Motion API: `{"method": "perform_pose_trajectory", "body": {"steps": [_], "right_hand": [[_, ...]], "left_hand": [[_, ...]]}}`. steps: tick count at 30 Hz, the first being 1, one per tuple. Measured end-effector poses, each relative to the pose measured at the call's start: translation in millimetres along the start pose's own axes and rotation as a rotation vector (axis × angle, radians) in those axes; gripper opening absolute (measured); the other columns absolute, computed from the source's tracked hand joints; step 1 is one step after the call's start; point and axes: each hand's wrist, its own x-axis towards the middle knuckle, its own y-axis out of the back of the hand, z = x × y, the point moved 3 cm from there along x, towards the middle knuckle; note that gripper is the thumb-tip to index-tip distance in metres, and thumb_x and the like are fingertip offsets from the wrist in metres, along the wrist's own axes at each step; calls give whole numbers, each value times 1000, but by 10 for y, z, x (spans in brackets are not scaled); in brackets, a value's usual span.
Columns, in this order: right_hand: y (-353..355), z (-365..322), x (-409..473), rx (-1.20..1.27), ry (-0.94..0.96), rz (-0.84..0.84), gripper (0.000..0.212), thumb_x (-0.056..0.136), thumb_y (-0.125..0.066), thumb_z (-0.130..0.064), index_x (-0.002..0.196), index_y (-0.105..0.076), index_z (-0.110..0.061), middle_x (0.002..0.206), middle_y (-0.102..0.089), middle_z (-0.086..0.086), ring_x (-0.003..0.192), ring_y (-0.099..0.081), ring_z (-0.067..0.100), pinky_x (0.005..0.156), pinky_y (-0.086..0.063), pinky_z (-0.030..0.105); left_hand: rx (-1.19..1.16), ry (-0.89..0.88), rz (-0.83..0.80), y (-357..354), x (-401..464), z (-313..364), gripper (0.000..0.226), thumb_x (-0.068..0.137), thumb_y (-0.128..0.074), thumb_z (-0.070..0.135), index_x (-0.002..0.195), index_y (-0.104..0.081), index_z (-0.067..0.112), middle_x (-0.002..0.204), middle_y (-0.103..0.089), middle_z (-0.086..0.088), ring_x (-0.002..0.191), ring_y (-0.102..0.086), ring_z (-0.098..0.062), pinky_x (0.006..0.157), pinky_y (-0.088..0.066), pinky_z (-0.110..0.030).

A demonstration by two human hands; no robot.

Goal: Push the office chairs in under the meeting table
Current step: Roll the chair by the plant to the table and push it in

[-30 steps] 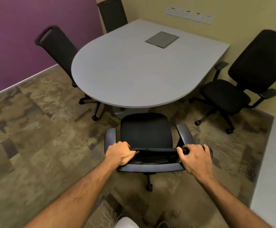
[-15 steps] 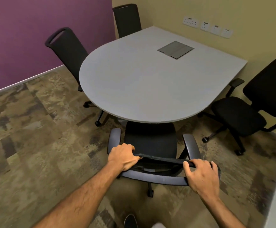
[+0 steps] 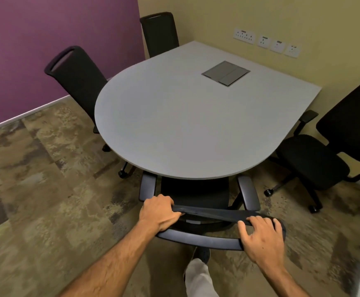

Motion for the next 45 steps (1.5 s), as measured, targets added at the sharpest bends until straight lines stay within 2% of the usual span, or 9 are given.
{"method": "perform_pose_trajectory", "body": {"steps": [3,7,13,16,21,27,30,38,45], "right_hand": [[7,-60,190,1,4,49,40,85,-46,-56,82,-71,-24,83,-69,-7,84,-59,16,102,-39,45],[35,-121,640,34,8,42,48,87,-40,-57,87,-74,-23,88,-72,-7,89,-61,17,104,-39,45],[19,-217,991,27,38,52,51,88,-40,-59,91,-76,-23,87,-72,-6,90,-61,16,104,-37,44],[3,-346,1177,56,37,63,54,87,-39,-60,92,-77,-22,89,-73,-5,92,-62,17,108,-36,46],[-55,-362,1446,102,-16,68,53,87,-38,-60,90,-77,-22,89,-73,-4,92,-62,18,111,-33,47],[-46,-328,1923,52,28,53,44,90,-39,-59,74,-67,-29,74,-62,-9,80,-56,15,100,-37,42],[-56,-118,2129,38,51,24,45,91,-36,-59,76,-68,-30,74,-62,-10,78,-51,13,99,-37,40],[-124,-133,2143,1,86,8,40,91,-40,-57,78,-68,-31,79,-66,-13,79,-50,11,90,-38,37],[-41,-110,2146,46,92,-85,58,91,-33,-67,105,-74,-28,104,-72,-10,100,-56,14,104,-32,40]], "left_hand": [[-12,16,24,45,160,-55,56,75,-46,71,99,-77,30,80,-70,8,67,-57,-15,67,-44,-33],[-68,12,31,226,525,-54,56,77,-47,71,104,-76,32,86,-72,7,76,-63,-18,82,-52,-42],[-83,1,71,254,792,-135,70,69,-34,80,96,-76,32,78,-68,10,72,-60,-16,76,-48,-39],[-126,22,79,330,938,-225,63,69,-39,78,94,-75,31,83,-71,7,79,-65,-17,79,-51,-37],[-140,-10,118,488,1246,-232,52,72,-45,73,82,-72,29,73,-65,10,69,-59,-13,64,-44,-31],[-189,15,117,548,1560,-146,46,72,-50,68,79,-71,28,74,-64,11,69,-58,-13,74,-50,-34],[-200,-31,107,483,1624,72,45,74,-51,69,77,-69,28,72,-63,10,67,-55,-11,71,-46,-33],[-202,-22,53,504,1634,34,46,74,-57,67,100,-73,33,91,-72,10,85,-64,-16,88,-53,-37],[-185,-105,-32,560,1570,123,60,74,-51,83,109,-72,39,107,-73,15,96,-66,-8,88,-53,-34]]}}
